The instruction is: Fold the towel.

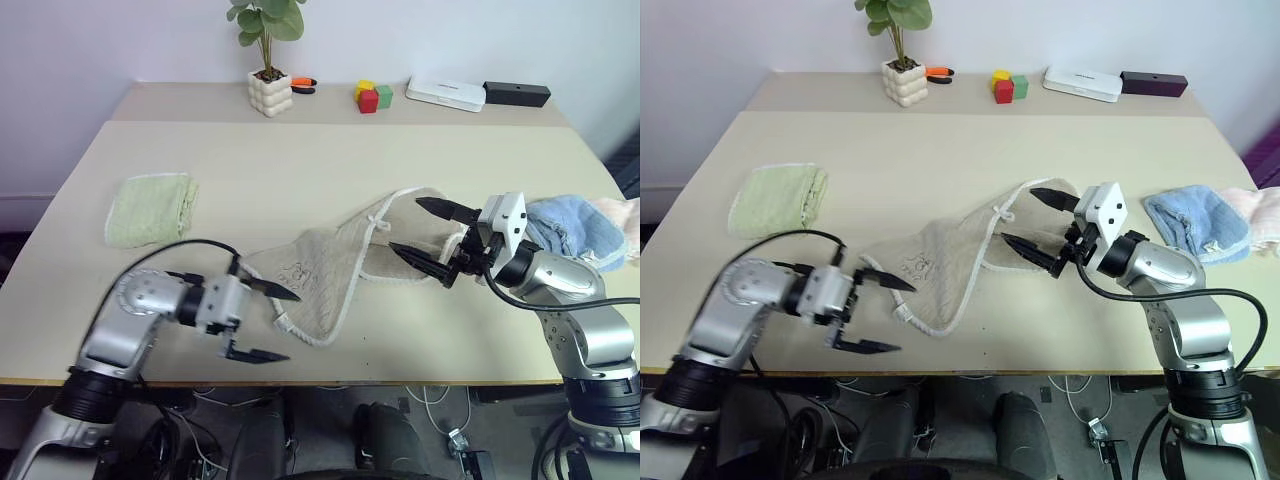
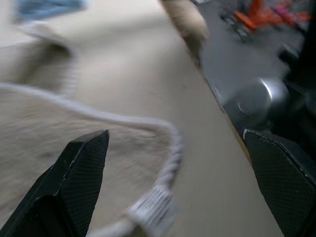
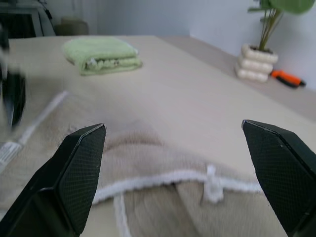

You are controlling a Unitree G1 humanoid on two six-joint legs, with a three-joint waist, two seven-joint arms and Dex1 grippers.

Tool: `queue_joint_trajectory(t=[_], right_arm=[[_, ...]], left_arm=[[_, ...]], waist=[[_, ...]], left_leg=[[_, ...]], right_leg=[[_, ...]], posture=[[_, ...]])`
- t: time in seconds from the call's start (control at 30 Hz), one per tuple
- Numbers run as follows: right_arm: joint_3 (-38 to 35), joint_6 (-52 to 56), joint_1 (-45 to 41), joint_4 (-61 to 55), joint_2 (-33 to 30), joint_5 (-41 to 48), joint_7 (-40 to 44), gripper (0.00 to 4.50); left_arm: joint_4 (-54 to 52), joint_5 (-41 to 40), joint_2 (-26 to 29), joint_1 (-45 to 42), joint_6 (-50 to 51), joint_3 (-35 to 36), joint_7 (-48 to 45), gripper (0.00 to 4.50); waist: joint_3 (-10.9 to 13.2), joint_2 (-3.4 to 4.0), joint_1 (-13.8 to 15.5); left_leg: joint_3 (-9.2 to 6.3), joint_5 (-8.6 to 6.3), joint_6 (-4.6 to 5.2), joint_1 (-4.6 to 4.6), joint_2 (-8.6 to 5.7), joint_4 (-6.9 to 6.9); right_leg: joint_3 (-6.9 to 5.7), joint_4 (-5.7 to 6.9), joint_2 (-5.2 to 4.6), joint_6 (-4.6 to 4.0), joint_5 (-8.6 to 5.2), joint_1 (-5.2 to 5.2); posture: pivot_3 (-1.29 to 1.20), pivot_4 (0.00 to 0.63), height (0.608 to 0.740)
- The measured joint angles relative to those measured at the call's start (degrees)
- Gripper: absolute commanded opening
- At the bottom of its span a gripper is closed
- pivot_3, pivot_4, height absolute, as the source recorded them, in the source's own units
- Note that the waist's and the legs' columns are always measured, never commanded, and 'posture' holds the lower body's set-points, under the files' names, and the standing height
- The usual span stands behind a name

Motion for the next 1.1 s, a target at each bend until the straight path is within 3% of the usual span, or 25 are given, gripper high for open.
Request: queue_joint_trajectory(t=[0.4, 0.5, 0.73, 0.93, 1.1], right_arm=[[1.1, 0.6, 3.5, -6.0, 2.3, -0.6, -6.5, 4.50], [1.0, 0.7, 4.3, -7.4, 2.3, -0.6, -7.6, 4.50], [1.0, 0.7, 4.2, -7.9, 2.4, -1.0, -9.2, 4.50], [0.8, -1.5, -4.8, 3.4, 3.7, -9.1, -15.9, 4.50], [1.2, 2.4, -13.4, 18.7, 5.1, -14.7, -22.6, 4.50]], left_arm=[[13.9, 9.8, -7.1, -8.8, -10.3, -7.2, 5.5, 4.47], [15.8, 10.1, -7.5, -10.6, -11.9, -8.8, 5.0, 3.61], [16.8, 10.2, -6.9, -10.9, -12.6, -10.6, 4.2, 0.08], [12.5, 7.0, -3.5, -8.1, -7.5, -9.1, 3.3, 0.03], [5.9, -0.3, -1.4, -3.5, 0.6, -3.1, 5.2, 0.03]], waist=[[-0.1, 0.17, 0.1], [-0.2, 0.30, 0.1], [-0.3, 0.33, 0.1], [-0.3, 0.33, -0.4], [-0.2, 0.37, -0.5]], left_leg=[[0.00, 0.01, 0.02, 0.03, -0.02, 0.02], [-0.03, 0.00, 0.02, 0.06, -0.03, 0.04], [-0.07, 0.01, 0.02, 0.07, -0.03, 0.05], [-0.01, 0.01, 0.02, 0.03, -0.01, -0.02], [0.01, 0.02, 0.02, 0.00, 0.00, -0.02]], right_leg=[[0.01, 0.03, 0.00, 0.14, 0.07, 0.04], [0.01, 0.01, 0.00, 0.05, 0.03, 0.10], [0.00, 0.02, 0.00, 0.00, 0.00, 0.12], [0.01, 0.06, 0.01, 0.14, 0.07, -0.01], [0.01, 0.14, 0.01, 0.16, 0.08, -0.08]], posture=[[0.00, 0.150, 0.735], [0.00, 0.150, 0.735], [0.00, 0.150, 0.735], [0.00, 0.150, 0.735], [0.00, 0.150, 0.735]])
